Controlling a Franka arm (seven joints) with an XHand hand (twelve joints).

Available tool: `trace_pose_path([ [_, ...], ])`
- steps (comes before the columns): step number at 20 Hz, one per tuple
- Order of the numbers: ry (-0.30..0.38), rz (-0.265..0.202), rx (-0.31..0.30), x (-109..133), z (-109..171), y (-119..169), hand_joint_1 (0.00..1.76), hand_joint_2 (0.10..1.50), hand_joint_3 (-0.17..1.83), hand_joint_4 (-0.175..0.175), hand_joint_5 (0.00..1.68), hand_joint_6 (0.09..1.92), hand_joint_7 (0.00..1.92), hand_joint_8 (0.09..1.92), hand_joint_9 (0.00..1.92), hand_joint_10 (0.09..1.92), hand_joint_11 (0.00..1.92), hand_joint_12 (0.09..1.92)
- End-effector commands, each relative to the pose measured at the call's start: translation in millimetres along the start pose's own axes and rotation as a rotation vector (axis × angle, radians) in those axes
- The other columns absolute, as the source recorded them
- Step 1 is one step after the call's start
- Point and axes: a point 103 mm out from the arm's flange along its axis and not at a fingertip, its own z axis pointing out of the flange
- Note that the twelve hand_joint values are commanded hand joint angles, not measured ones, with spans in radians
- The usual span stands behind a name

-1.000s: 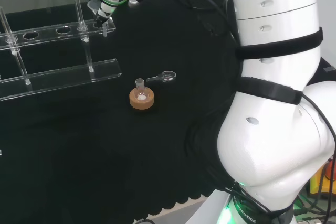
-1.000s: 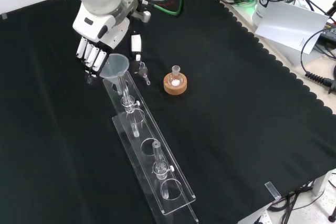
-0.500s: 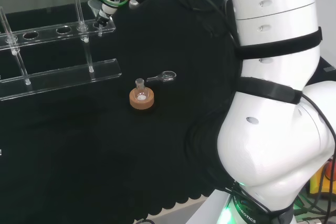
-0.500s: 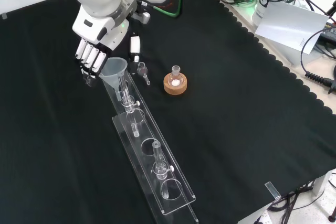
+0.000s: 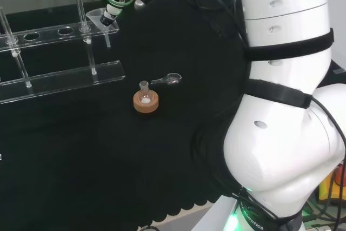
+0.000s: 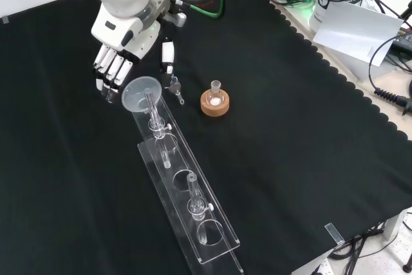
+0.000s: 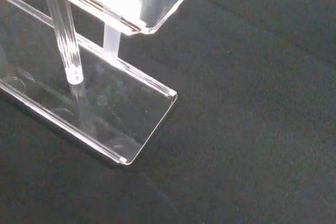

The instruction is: Put the funnel back on the funnel stand.

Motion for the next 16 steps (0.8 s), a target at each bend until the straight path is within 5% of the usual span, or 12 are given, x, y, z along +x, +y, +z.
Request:
trace_pose_path([
  [1,-0.001,0.020,-0.058,2.1,-14.9,-24.4,0.54,0.90,-0.17,-0.047,0.17,0.09,0.00,0.28,0.03,0.81,0.23,1.42],
  [6,0.007,0.046,-0.096,6.6,-27.9,-54.3,0.53,0.89,-0.17,-0.048,0.16,0.09,0.00,0.34,0.03,0.82,0.22,1.43],
  [13,0.032,0.109,-0.143,12.8,-39.0,-109.0,0.54,0.91,-0.13,-0.055,0.18,0.09,0.04,0.65,0.19,0.80,0.23,1.44],
  [16,0.093,0.137,-0.183,14.7,-35.2,-137.4,0.56,0.93,-0.12,-0.058,0.20,0.09,0.07,0.69,0.26,0.78,0.24,1.43],
])
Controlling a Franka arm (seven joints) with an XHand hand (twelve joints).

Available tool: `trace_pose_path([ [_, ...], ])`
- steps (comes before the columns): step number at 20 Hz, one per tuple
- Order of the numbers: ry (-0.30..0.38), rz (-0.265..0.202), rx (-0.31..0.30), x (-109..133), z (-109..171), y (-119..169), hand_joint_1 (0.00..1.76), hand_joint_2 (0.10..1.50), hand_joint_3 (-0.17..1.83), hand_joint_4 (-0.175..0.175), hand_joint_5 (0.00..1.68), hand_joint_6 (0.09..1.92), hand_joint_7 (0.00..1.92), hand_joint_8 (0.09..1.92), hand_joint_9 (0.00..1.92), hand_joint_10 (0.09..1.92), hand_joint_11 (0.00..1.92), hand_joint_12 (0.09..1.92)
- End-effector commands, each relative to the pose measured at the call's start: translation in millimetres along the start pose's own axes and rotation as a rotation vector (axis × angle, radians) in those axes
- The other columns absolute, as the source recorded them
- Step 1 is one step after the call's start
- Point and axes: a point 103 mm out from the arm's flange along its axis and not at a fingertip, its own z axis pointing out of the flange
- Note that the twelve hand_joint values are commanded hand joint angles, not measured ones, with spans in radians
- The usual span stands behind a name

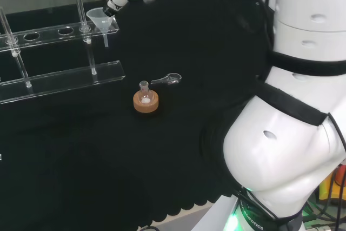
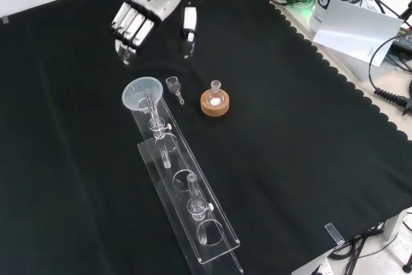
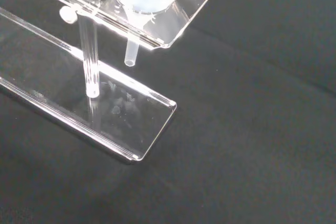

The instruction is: Put the funnel back on the funnel stand.

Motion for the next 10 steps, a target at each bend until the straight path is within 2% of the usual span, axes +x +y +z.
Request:
trace_pose_path([
  [1,0.114,0.102,-0.092,1.3,-5.5,-68.3,0.57,0.95,-0.12,-0.058,0.21,0.09,0.09,0.70,0.28,0.78,0.24,1.43],
  [5,0.146,0.146,-0.083,3.4,5.9,-100.0,0.57,0.99,-0.11,-0.059,0.25,0.09,0.15,0.72,0.34,0.75,0.27,1.42],
  [10,0.169,0.176,-0.082,12.0,16.7,-127.9,0.58,1.00,-0.10,-0.061,0.27,0.09,0.17,0.73,0.37,0.74,0.28,1.41],
])
